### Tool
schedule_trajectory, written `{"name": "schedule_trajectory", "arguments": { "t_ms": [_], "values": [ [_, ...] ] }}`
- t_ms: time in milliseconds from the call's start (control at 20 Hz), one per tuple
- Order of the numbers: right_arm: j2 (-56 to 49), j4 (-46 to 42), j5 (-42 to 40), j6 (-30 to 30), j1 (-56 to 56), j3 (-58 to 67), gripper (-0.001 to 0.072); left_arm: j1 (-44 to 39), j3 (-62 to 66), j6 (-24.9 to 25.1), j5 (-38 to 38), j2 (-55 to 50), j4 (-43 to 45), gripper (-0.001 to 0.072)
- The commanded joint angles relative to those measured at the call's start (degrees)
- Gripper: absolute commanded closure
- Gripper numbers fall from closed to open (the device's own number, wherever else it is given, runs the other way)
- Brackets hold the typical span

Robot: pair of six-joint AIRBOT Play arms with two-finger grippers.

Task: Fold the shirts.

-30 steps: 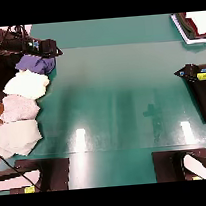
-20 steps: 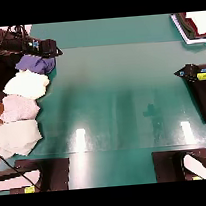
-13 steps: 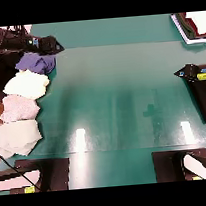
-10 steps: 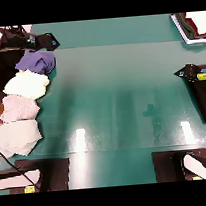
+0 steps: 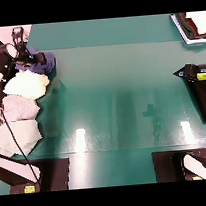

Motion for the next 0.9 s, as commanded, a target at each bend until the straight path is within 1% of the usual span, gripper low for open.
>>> {"name": "schedule_trajectory", "arguments": {
  "t_ms": [0,50,100,150,200,250,350,450,500,550,650,700,850],
  "values": [
    [0.04,0.02,0.83,0.02,0.07,0.02,0.0695,1.18,0.09,-0.46,3.89,-5.22,1.36,0.0004],
    [0.04,0.02,0.81,0.02,0.07,0.02,0.0695,1.18,0.09,-0.48,4.57,-5.42,1.36,0.0005],
    [0.04,0.00,0.74,0.02,0.07,0.02,0.0695,1.18,0.15,-0.46,5.18,-5.40,1.33,0.0139],
    [0.04,0.00,0.76,0.02,0.07,0.02,0.0695,1.16,0.92,-0.46,4.33,-5.40,1.31,0.0448],
    [0.04,0.02,0.76,0.02,0.07,0.02,0.0695,1.16,1.92,-0.46,3.34,-5.40,1.29,0.0635],
    [0.04,0.00,0.76,0.02,0.07,0.02,0.0695,1.16,3.61,-0.44,1.66,-5.40,1.25,0.0681],
    [0.04,0.00,0.66,0.02,0.04,0.04,0.0695,0.92,9.31,-0.15,-5.38,-5.40,0.61,0.0681],
    [0.07,0.39,0.68,0.02,0.04,0.09,0.0695,0.26,17.25,2.80,-12.98,-4.46,0.57,0.0682],
    [0.07,2.45,0.57,0.02,0.04,0.09,0.0695,-0.15,20.31,2.82,-14.49,-2.69,0.31,0.0682],
    [0.07,5.27,-0.31,0.00,0.04,0.09,0.0695,-0.96,23.17,3.39,-15.63,-0.09,-0.07,0.0682],
    [0.04,10.01,-2.21,-0.02,0.04,0.24,0.0695,-3.58,24.92,6.19,-17.62,7.43,-0.07,0.0682],
    [0.04,10.32,-2.95,-0.02,0.04,0.76,0.0695,-5.16,24.92,7.21,-19.65,11.32,-0.07,0.0682],
    [0.04,10.27,-3.80,-0.02,0.04,4.39,0.0695,-11.02,24.92,7.74,-30.60,21.86,-0.11,0.0682]
  ]
}}
